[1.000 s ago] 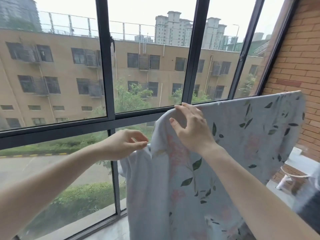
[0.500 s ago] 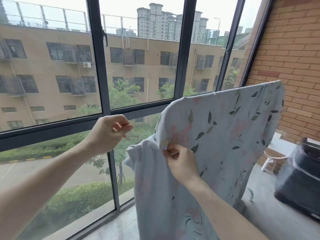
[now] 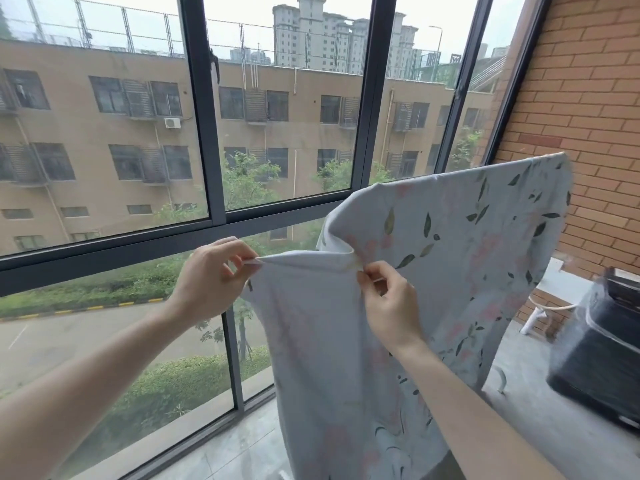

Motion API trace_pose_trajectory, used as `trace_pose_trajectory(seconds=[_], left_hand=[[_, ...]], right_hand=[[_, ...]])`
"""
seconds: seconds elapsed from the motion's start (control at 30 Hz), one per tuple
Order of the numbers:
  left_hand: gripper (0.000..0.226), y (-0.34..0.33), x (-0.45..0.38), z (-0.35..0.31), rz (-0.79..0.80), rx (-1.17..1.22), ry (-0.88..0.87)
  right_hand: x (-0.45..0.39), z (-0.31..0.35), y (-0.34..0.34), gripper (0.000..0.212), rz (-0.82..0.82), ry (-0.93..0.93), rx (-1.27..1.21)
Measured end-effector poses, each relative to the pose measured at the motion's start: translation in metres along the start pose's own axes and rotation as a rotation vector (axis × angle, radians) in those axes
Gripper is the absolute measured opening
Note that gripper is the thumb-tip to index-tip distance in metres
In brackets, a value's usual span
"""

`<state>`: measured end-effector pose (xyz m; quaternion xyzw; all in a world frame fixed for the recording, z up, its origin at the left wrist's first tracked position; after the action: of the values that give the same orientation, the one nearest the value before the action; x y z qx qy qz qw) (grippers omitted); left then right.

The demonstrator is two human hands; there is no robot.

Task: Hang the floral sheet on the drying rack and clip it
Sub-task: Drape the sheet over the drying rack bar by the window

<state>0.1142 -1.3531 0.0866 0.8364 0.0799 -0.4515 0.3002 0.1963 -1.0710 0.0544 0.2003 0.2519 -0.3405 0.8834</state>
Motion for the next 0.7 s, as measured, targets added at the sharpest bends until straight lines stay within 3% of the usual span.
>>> trace_pose_trajectory(seconds=[0.07,0.13,0.2,0.3,0.37,0.57,0.7], left_hand=[[0.007,0.009,0.006,0.013,-0.055,0.022,0.059],[0.012,0.007,0.014,0.02,0.003,-0.08,0.018],[0.02,0.001,0.024,0.027,0.177,-0.19,-0.01],[0.021,-0.011,0.043,0.035,0.578,-0.31,0.025],[0.014,-0.013,0.046,0.034,0.669,-0.32,0.035],[0.031,-0.028,0.012,-0.003,0.387,-0.042,0.144],[0.072,-0.061,-0.005,-0.023,0.377,0.058,0.237]], right_hand=[[0.0,0.007,0.0,0.017,0.046,0.053,0.003],[0.005,0.006,-0.011,0.018,0.118,0.05,0.067],[0.012,-0.001,-0.023,0.019,0.183,0.013,0.132],[0.026,-0.013,-0.033,0.019,0.22,-0.015,0.17],[0.034,-0.019,-0.033,0.019,0.208,-0.036,0.174],[0.05,-0.036,-0.018,0.01,0.211,-0.149,0.191],[0.057,-0.042,-0.003,0.006,0.247,-0.198,0.191]])
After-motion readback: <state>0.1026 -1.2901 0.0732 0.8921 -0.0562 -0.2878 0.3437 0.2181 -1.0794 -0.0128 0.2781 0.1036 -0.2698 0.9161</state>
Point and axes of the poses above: each hand's wrist, its own x-axis away from the middle knuckle, its own y-axis out of the back of the hand, z = x × y, the point moved 4 cm from there along -x, towards the middle knuckle, and after that the axes turned 13 degrees about -z, right-handed, at the moved point
